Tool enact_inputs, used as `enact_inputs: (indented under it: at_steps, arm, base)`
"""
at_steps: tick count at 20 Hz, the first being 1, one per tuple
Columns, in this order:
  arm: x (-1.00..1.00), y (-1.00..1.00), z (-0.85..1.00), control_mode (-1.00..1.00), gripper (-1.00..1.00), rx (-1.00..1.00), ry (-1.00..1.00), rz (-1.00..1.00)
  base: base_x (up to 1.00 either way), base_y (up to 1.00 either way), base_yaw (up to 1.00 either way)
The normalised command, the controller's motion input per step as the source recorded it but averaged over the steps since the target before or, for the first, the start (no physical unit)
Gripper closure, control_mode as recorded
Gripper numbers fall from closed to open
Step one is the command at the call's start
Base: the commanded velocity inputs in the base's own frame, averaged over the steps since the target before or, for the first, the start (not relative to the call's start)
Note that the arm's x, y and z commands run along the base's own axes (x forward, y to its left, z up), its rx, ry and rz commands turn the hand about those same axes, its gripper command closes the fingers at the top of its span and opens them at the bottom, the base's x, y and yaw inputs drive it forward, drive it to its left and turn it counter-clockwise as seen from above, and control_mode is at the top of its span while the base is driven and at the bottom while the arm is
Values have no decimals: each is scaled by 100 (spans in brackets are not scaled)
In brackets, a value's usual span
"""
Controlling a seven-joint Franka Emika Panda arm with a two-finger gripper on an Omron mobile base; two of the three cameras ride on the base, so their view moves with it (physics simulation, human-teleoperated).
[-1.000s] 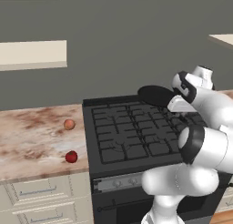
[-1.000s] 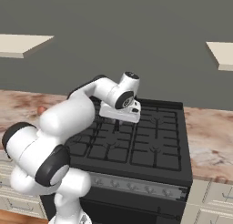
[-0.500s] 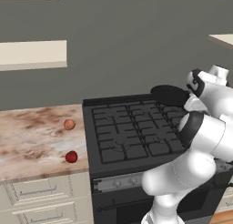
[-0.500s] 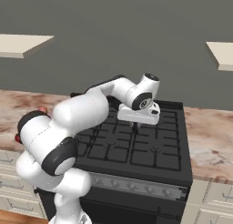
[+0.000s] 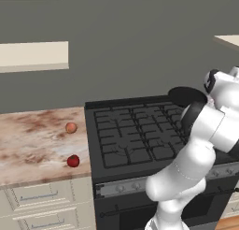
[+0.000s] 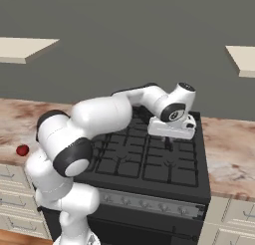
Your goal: Place the pan on the rear right burner on the stove. Then place the tomato and the onion in the pan and turn on the rear right burner.
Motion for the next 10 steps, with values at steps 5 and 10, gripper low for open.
enact_inputs:
  at_steps: [5, 10]
  arm:
    - [0, -49, 0, -100, 100, 0, 0, 0]
    - [8, -22, 0, -100, 100, 0, 0, 0]
  base:
    - [0, 0, 0]
    - [0, 0, 0]
